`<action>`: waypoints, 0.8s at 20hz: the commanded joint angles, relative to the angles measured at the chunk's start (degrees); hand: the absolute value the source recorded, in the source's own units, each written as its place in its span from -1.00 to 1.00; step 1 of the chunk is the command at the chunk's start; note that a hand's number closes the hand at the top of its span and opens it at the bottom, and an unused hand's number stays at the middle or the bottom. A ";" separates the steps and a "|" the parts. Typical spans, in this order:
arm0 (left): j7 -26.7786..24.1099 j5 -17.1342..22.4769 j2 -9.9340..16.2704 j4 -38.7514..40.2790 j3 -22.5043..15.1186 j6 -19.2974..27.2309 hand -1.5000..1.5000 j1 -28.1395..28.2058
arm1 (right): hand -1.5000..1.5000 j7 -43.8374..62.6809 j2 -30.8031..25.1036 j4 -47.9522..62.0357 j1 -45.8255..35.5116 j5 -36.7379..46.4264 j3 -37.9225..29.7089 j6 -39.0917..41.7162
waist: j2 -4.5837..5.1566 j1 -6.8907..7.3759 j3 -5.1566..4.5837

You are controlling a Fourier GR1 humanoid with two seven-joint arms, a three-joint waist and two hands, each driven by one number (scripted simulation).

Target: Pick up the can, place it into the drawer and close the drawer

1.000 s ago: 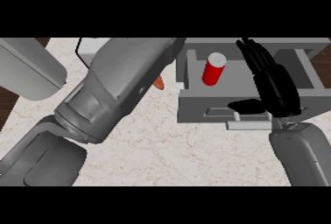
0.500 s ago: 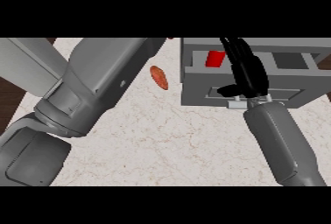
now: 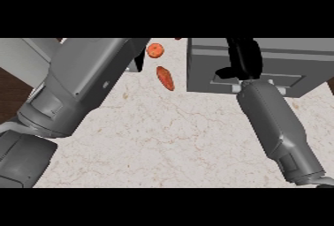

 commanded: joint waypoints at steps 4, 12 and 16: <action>5.22 -0.27 5.18 -7.04 -0.34 -2.58 -1.00 2.77 | -1.00 -1.13 0.04 11.39 -8.59 0.69 -3.32 -6.46 | 0.09 1.57 -0.01; 4.57 -1.50 3.62 -12.85 -2.22 -1.25 -1.00 8.96 | -1.00 -1.34 -2.08 18.05 -17.55 0.39 -5.80 -6.08 | 0.84 3.71 0.00; 6.42 -0.74 7.56 -16.50 -1.49 -3.86 -1.00 10.83 | -1.00 -4.29 -2.63 18.57 -19.04 -2.71 -8.37 -4.86 | 0.57 3.64 0.03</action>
